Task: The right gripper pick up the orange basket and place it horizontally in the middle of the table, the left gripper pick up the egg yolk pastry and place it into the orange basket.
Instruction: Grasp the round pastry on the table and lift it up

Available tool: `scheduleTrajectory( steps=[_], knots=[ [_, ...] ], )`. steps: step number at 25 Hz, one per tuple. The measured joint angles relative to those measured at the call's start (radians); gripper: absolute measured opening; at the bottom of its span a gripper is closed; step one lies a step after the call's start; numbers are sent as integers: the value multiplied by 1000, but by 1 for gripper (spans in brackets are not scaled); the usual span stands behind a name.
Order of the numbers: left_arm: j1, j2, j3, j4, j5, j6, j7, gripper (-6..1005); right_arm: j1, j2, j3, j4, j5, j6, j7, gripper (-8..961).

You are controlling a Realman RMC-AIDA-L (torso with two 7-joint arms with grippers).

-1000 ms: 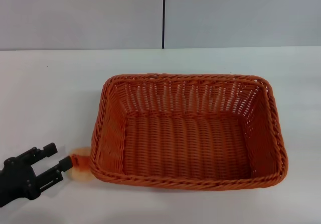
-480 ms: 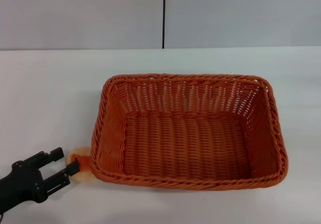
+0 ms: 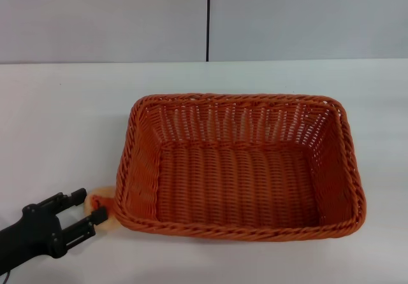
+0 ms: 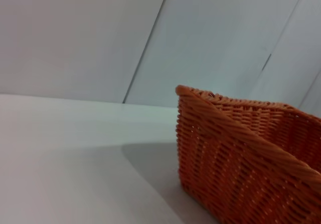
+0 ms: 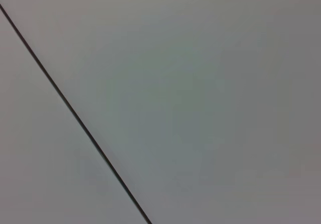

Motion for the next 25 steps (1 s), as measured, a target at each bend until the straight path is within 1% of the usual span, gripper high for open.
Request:
scheduleTrajectory(
  steps=[5,9,17,22,25],
  knots=[
    [-8,-2,27,0,2,-7,-3,652,2,-1,0,0,0,0,0,603],
    [-10,-2,28,0,2,-7,-3,648,2,0,0,0,0,1,0,603],
    [-13,-3,21,0,-2,-22,4,517,2,0,0,7,0,4,-14,603],
    [-12,-4,15,0,-7,-24,5,329,2,1,0,8,0,4,-23,603],
    [-12,-5,11,0,-8,-24,5,254,3,1,0,8,0,7,-24,602]
  ],
)
